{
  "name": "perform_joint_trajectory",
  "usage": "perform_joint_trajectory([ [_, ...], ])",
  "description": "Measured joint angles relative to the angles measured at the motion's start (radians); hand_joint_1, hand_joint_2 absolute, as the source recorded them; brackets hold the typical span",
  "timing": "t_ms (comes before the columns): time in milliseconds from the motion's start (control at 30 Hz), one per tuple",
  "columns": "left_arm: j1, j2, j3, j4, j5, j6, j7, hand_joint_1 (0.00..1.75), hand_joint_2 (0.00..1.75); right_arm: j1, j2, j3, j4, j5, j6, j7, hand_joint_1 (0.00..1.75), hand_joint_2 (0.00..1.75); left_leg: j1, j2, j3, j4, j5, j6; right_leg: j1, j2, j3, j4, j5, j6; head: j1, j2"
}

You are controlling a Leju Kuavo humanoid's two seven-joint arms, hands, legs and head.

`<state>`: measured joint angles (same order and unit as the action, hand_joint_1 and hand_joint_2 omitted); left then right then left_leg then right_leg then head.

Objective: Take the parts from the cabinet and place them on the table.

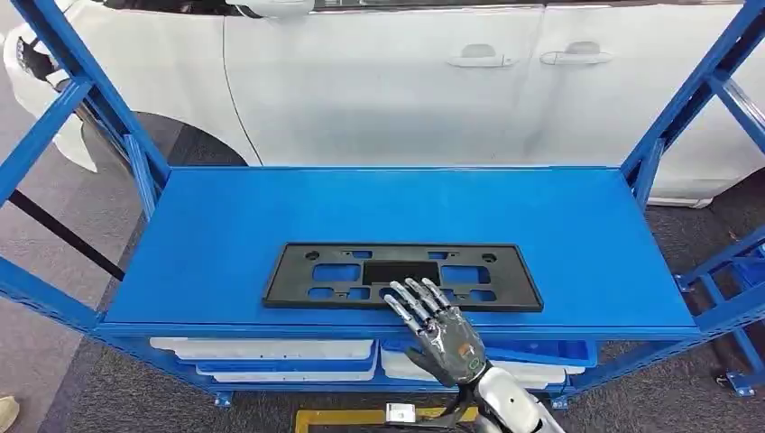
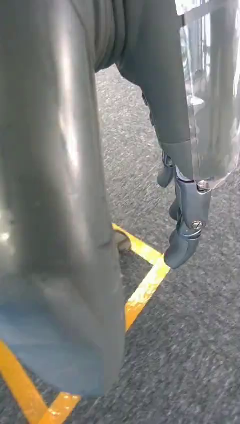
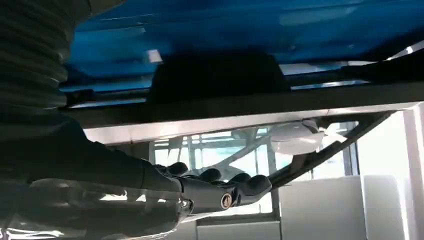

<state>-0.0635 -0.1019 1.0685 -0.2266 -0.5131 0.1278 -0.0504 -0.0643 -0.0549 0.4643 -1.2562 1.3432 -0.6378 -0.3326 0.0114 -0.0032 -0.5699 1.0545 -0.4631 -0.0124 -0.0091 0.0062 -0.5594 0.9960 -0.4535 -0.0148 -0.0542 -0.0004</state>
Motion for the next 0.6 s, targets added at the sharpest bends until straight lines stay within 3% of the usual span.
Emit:
perform_joint_trajectory([
  [33,-0.001,0.0,0.0,0.0,0.0,0.0,0.0,0.0,0.0,-0.006,0.0,0.007,0.008,0.0,-0.002,0.001,0.0,1.75,-0.005,-0.001,0.023,-0.053,-0.002,0.006,0.008,0.0,0.0,0.004,-0.003,0.006,0.0,0.0],
  [133,0.001,0.0,0.0,0.0,0.0,0.001,0.0,0.0,0.0,-0.024,0.003,0.027,0.028,-0.008,-0.002,-0.003,0.0,1.75,-0.008,-0.002,0.019,-0.053,0.0,0.021,0.004,0.0,-0.002,0.002,-0.001,0.019,0.0,0.0],
  [200,0.0,-0.001,0.0,0.0,0.0,0.004,0.0,0.0,0.0,-0.041,0.012,0.045,0.042,-0.025,-0.003,-0.005,0.0,1.75,0.0,0.001,0.025,-0.066,0.011,0.037,0.002,0.001,-0.004,0.011,-0.011,0.031,0.0,0.0],
  [267,-0.001,-0.001,0.0,0.0,0.0,0.006,-0.001,0.0,0.0,-0.063,0.023,0.062,0.054,-0.048,-0.005,-0.009,0.0,1.75,-0.001,0.002,0.023,-0.067,0.013,0.043,0.001,-0.001,-0.049,0.11,-0.078,0.038,0.0,0.0],
  [333,-0.001,-0.001,0.0,0.0,0.0,0.007,-0.002,0.0,0.0,-0.085,0.03,0.08,0.07,-0.08,-0.006,-0.011,0.0,1.75,-0.003,0.003,0.02,-0.066,0.012,0.044,-0.003,-0.001,-0.128,0.278,-0.149,0.045,0.0,0.0],
  [367,0.0,-0.001,0.0,0.0,0.0,0.007,-0.002,0.0,0.0,-0.092,0.032,0.088,0.076,-0.097,-0.006,-0.013,0.0,1.75,-0.003,0.003,0.02,-0.066,0.012,0.045,-0.004,-0.001,-0.149,0.322,-0.155,0.046,0.0,0.0],
  [400,0.0,-0.001,0.0,0.0,0.0,0.007,-0.002,0.0,0.0,-0.099,0.034,0.095,0.079,-0.117,-0.005,-0.016,0.0,1.75,-0.003,0.002,0.022,-0.065,0.012,0.044,-0.005,-0.001,-0.148,0.316,-0.136,0.047,0.0,0.0],
  [433,0.0,-0.002,0.0,0.0,0.0,0.007,-0.002,0.0,0.0,-0.106,0.036,0.098,0.079,-0.134,-0.004,-0.021,0.0,1.75,-0.003,0.001,0.023,-0.065,0.011,0.043,-0.006,-0.001,-0.124,0.263,-0.097,0.046,0.0,0.0],
  [500,0.001,-0.003,0.0,0.0,0.0,0.007,-0.003,0.0,0.0,-0.125,0.037,0.1,0.079,-0.162,0.001,-0.029,0.0,1.75,-0.003,-0.001,0.03,-0.065,0.008,0.038,-0.006,-0.001,-0.037,0.08,-0.005,0.038,0.0,0.0],
  [533,0.001,-0.003,0.0,0.0,0.0,0.007,-0.003,0.0,0.0,-0.136,0.037,0.102,0.079,-0.173,0.007,-0.031,0.0,1.75,-0.004,-0.001,0.028,-0.065,0.006,0.035,-0.003,-0.002,-0.01,0.016,0.001,0.031,0.0,0.0],
  [600,0.0,-0.003,0.0,0.0,0.0,0.006,-0.003,0.0,0.0,-0.146,0.039,0.108,0.079,-0.185,0.016,-0.037,0.0,1.75,-0.008,-0.001,0.023,-0.061,0.005,0.024,0.004,-0.001,-0.01,0.005,-0.002,0.025,0.0,0.0],
])
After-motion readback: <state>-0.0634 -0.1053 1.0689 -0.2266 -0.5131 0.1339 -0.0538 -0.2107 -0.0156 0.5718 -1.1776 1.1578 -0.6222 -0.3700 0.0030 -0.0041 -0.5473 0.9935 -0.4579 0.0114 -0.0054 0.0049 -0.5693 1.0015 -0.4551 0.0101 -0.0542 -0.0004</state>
